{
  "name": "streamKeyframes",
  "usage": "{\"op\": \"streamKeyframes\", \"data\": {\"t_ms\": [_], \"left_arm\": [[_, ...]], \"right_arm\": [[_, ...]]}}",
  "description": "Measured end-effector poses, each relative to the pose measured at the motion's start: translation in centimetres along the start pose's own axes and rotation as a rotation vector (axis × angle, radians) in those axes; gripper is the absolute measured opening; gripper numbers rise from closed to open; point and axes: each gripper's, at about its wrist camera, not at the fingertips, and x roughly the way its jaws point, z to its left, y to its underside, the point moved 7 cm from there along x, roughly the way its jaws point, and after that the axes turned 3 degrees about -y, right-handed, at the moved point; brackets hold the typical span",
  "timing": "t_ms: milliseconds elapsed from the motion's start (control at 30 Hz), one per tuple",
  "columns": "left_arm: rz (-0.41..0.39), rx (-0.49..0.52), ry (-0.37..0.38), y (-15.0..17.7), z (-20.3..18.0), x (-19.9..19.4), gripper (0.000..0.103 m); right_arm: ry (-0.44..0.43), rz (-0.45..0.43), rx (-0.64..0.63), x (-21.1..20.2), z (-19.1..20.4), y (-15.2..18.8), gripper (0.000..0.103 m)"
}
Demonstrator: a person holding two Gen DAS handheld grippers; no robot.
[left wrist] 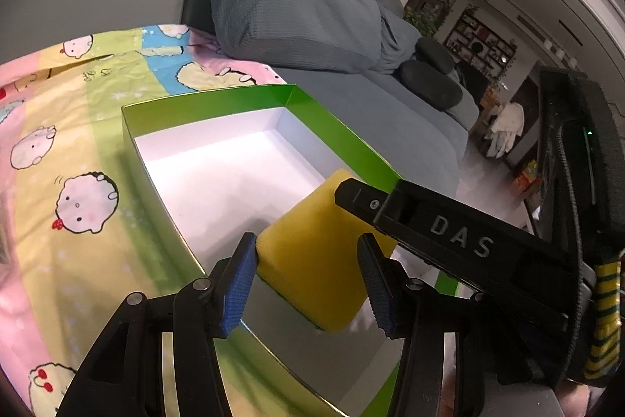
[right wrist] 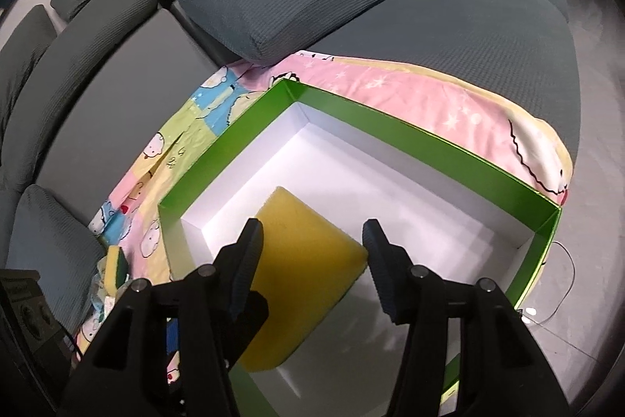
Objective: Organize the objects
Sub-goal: 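Carry the yellow sponge into the green-rimmed white box and open both grippers, then withdraw both grippers from the box back over the bedspread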
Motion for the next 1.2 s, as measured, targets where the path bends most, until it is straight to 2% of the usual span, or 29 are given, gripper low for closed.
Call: {"op": "streamKeyframes", "data": {"t_ms": [100, 167, 233, 300, 367, 467, 533, 633, 733, 867, 967, 1100, 1200], "left_arm": [[-0.006, -0.034, 0.020, -0.3, 0.3, -0.9, 0.052], [-0.018, -0.043, 0.009, -0.6, 0.8, -1.6, 0.052], [-0.039, -0.043, -0.015, -0.8, 1.4, -2.6, 0.052], [-0.065, -0.049, -0.035, -1.0, 2.1, -3.9, 0.052], [-0.081, -0.059, -0.059, -1.1, 2.8, -5.1, 0.053], [-0.109, -0.065, -0.105, -1.1, 4.2, -6.9, 0.055], [-0.125, -0.080, -0.129, -1.0, 5.4, -8.2, 0.065], [-0.144, -0.112, -0.177, -0.6, 7.3, -9.9, 0.066], [-0.154, -0.165, -0.241, 0.1, 10.1, -11.6, 0.066], [-0.160, -0.254, -0.372, 1.5, 14.2, -13.8, 0.066], [-0.160, -0.307, -0.452, 3.0, 16.7, -15.4, 0.066], [-0.167, -0.373, -0.496, 4.5, 18.8, -17.5, 0.066], [-0.175, -0.381, -0.530, 5.3, 19.6, -18.8, 0.066]], "right_arm": [[-0.001, -0.020, 0.017, -0.2, -0.2, -0.3, 0.056], [0.006, -0.042, 0.014, -0.5, -0.1, -0.4, 0.064], [0.013, -0.063, 0.002, -0.9, 0.2, -0.5, 0.073], [0.009, -0.083, -0.015, -1.1, 0.8, -0.6, 0.074], [-0.007, -0.096, -0.024, -1.2, 1.5, -0.6, 0.083], [-0.005, -0.104, -0.053, -1.0, 2.4, -0.4, 0.086], [0.021, -0.106, -0.074, -0.8, 3.0, -0.1, 0.086], [0.059, -0.115, -0.120, -0.4, 4.1, 0.3, 0.094], [0.087, -0.139, -0.151, -0.2, 5.1, 0.4, 0.094], [0.171, -0.184, -0.188, 0.1, 5.6, 0.3, 0.094], [0.197, -0.155, -0.238, 0.7, 6.1, 0.6, 0.094], [0.239, -0.126, -0.262, 0.9, 6.5, 1.5, 0.094], [0.283, -0.123, -0.297, 1.1, 6.7, 2.2, 0.094]]}}
